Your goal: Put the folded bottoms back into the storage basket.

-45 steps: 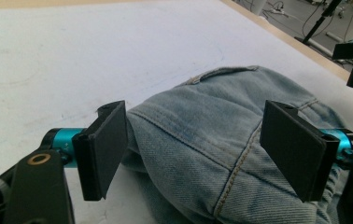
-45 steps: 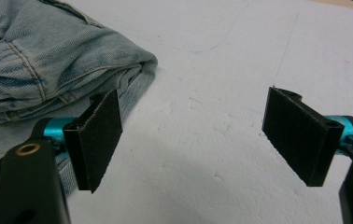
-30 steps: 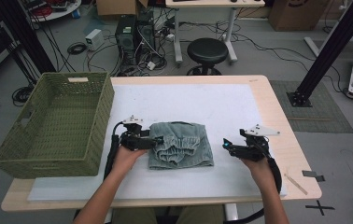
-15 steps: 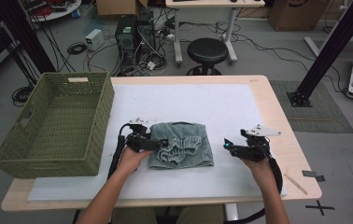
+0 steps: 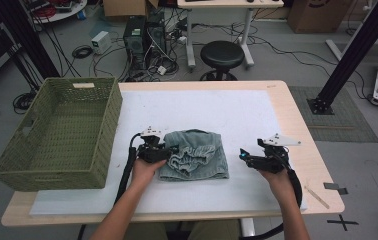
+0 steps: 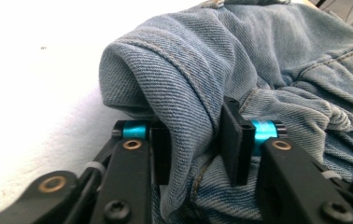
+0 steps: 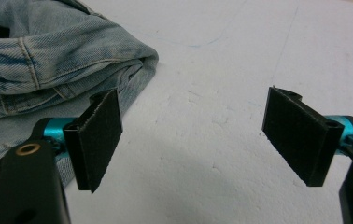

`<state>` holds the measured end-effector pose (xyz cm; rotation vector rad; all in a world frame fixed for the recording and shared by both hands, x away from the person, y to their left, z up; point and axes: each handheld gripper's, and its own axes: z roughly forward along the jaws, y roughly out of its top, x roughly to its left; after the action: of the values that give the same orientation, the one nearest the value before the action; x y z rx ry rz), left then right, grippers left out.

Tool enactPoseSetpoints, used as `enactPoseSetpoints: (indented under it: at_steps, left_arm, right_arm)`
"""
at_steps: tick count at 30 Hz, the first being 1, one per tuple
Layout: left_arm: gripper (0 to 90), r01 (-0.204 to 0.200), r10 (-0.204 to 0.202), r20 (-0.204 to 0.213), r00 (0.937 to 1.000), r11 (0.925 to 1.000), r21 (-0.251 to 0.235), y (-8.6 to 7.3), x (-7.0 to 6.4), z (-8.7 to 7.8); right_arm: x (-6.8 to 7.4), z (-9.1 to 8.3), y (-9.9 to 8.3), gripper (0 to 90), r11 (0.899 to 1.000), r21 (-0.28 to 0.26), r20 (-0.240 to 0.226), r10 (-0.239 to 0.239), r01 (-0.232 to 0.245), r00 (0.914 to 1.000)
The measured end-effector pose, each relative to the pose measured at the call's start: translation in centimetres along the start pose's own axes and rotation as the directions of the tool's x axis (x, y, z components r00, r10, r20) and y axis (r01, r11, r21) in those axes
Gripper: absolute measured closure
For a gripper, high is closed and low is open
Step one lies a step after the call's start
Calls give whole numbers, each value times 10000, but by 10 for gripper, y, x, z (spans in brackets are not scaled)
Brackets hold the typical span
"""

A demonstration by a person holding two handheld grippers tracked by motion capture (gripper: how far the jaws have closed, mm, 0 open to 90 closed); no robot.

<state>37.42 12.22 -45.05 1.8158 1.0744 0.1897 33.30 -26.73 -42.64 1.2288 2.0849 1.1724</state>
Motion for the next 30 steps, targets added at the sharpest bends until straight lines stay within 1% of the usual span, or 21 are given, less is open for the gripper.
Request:
enactPoseSetpoints:
  at_steps: [1, 2, 3, 4, 7, 8, 9, 10, 11, 12, 13, 14, 15, 16, 17, 18, 20, 22, 25, 27, 30]
  left_arm:
    - [709, -46, 46, -1, 10000, 9998, -170, 0, -1, -1]
    - [713, -103, 108, 104, 9999, 9989, -464, 1, -1, -2]
    - [717, -169, 179, 141, 9997, 9977, -652, 2, -1, -3]
    - [717, -301, 310, 103, 9995, 9961, -832, 3, -2, -5]
    - [718, -538, 545, 50, 9985, 9936, -991, 5, -2, -7]
    - [717, -605, 599, -96, 9982, 9940, -910, 5, -3, -7]
    - [709, -614, 604, -151, 9981, 9952, -756, 5, -3, -6]
    - [682, -668, 655, -304, 9974, 9968, -449, 5, -3, -4]
    - [608, -672, 658, -391, 9971, 9972, -334, 4, -3, -4]
    - [531, -553, 542, -580, 9968, 9983, -182, 4, -1, -3]
    - [439, -244, 237, -705, 9972, 9997, -86, 5, 1, -3]
    - [373, 14, -13, -699, 9976, 10000, 6, 5, 3, -3]
    - [335, 173, -169, -693, 9975, 9998, 54, 4, 5, -2]
    - [314, 435, -424, -581, 9974, 9989, 171, 4, 6, 1]
    - [312, 773, -766, -260, 9967, 9967, 264, 3, 8, 5]
    - [312, 764, -758, -194, 9969, 9967, 286, 4, 7, 7]
    - [324, 659, -654, -159, 9977, 9972, 359, 6, 5, 12]
    - [376, 644, -644, 12, 9979, 9972, 386, 7, 4, 15]
    - [569, 366, -364, -56, 9993, 9988, 327, 7, 1, 16]
    - [651, 270, -267, -94, 9996, 9991, 327, 8, 0, 15]
    - [713, 83, -83, 81, 9999, 10000, 28, 7, 0, 12]
  right_arm:
    - [0, 0, 0, 204, 10000, -3, -8, -45, 45, 10000]
    - [-1, 0, 0, 204, 10000, 5, -22, -39, 39, 10000]
    - [-1, 0, 0, 204, 10000, 16, -12, -2, 2, 10000]
    - [-2, 0, 0, 204, 10000, 27, -15, 17, -16, 10000]
    - [-4, -1, 0, 204, 10000, 8, 27, 26, -26, 10000]
    - [-4, -1, 0, 204, 10000, 18, 21, 25, -25, 10000]
    - [-5, -1, -1, 204, 10000, 18, 37, 81, -81, 10000]
    - [-5, -1, -1, 204, 10000, 26, 39, 72, -72, 10000]
    - [-5, 0, -1, 204, 10000, 33, 42, 65, -65, 10000]
    - [-5, 0, -1, 204, 10000, 40, 39, 56, -56, 10000]
    - [-4, 0, -1, 204, 10000, 30, 31, 21, -21, 10000]
    - [-3, 0, -1, 204, 10000, 49, 8, 40, -40, 10000]
    - [-3, 0, -1, 204, 10000, 16, 9, -35, 35, 10000]
    - [-2, 0, -1, 204, 10000, 35, -4, 22, -22, 10000]
    - [-3, 0, -1, 204, 10000, 42, 2, 2, -2, 10000]
    - [-3, 1, -1, 204, 10000, 64, 8, 19, -19, 10000]
    - [-3, 0, -1, 204, 10000, 42, 6, 54, -54, 10000]
    - [-3, -1, -1, 204, 10000, 35, 14, -4, 4, 10000]
    - [-6, -3, -1, 204, 10000, 13, 88, 74, -74, 9999]
    - [-7, -4, -1, 204, 10000, 0, 98, 66, -66, 9999]
    - [-6, -4, -2, 204, 10000, -6, 76, 71, -71, 9999]
